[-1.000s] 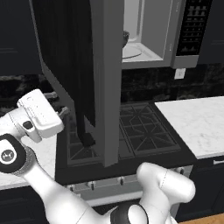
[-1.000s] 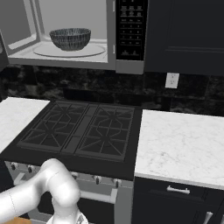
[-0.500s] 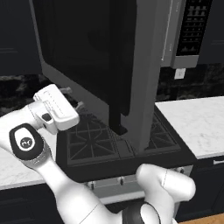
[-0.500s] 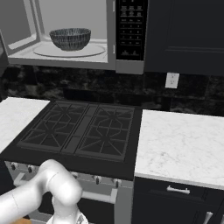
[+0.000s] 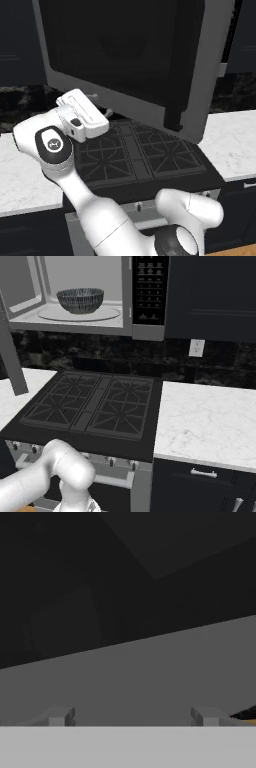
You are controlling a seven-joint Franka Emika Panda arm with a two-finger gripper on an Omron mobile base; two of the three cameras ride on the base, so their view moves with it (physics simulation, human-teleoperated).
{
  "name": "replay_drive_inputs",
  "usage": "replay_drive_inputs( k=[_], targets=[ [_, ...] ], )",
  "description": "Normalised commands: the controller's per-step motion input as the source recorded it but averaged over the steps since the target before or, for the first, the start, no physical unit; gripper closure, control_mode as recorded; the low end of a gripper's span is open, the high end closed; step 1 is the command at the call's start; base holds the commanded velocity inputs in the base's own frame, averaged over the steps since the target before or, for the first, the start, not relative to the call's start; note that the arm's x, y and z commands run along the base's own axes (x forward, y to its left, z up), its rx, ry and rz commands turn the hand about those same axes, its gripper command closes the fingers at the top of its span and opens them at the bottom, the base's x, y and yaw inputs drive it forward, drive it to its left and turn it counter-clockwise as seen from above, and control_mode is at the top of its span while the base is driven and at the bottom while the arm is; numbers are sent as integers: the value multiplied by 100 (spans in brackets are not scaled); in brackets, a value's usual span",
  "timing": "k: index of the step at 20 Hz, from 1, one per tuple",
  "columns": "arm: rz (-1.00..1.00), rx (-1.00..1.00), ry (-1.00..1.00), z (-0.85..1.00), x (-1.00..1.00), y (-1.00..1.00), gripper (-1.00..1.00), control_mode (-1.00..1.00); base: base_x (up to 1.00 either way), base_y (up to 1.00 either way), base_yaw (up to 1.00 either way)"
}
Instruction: Open the microwave, place the bowl with waffle inside the microwave, then close the microwave door and turn it on.
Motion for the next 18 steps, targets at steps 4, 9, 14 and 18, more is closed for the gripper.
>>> replay_drive_inputs(
  k=[4,9,14,18],
  targets=[
    [12,8,0,0,38,-47,-100,-100,0,0,0],
    [17,4,0,0,31,-42,-100,-100,0,0,0],
    [18,1,1,0,15,-42,-100,-100,0,0,0],
    [22,0,0,0,12,-32,-100,-100,0,0,0]
  ],
)
